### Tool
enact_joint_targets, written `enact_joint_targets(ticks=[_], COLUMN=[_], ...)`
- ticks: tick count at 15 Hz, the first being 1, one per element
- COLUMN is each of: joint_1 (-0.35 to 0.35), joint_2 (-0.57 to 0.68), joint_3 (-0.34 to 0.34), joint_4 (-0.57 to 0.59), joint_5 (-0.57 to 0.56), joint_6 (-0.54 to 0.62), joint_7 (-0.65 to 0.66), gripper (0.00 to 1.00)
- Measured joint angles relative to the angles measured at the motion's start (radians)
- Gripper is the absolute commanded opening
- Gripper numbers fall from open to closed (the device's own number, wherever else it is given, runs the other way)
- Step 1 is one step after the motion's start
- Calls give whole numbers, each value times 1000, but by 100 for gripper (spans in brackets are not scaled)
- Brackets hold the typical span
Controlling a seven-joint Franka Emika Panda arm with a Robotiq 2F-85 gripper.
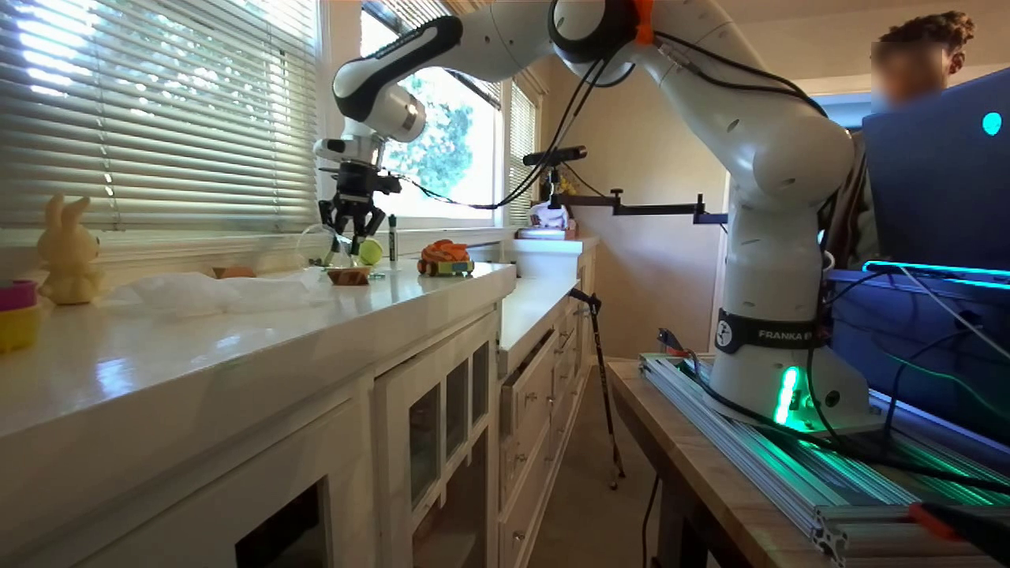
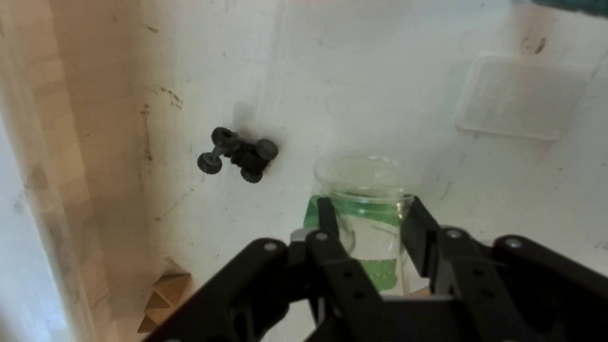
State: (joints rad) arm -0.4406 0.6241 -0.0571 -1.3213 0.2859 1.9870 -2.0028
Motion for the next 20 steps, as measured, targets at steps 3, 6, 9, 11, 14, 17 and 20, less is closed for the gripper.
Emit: enact_joint_targets(ticks=[3, 6, 9, 11, 14, 17, 20], joint_1=[9, 23, 47, 70, 110, 152, 194], joint_2=[-1, -4, -9, -12, -12, -12, -9], joint_3=[0, -1, -8, -14, -18, -26, -43], joint_4=[19, 47, 78, 104, 151, 198, 236], joint_5=[-20, -60, -132, -191, -280, -378, -489], joint_6=[-10, -39, -84, -124, -212, -297, -370], joint_7=[0, 0, 2, 3, 3, 3, 3], gripper=[14, 12, 13, 13, 13, 18, 17])
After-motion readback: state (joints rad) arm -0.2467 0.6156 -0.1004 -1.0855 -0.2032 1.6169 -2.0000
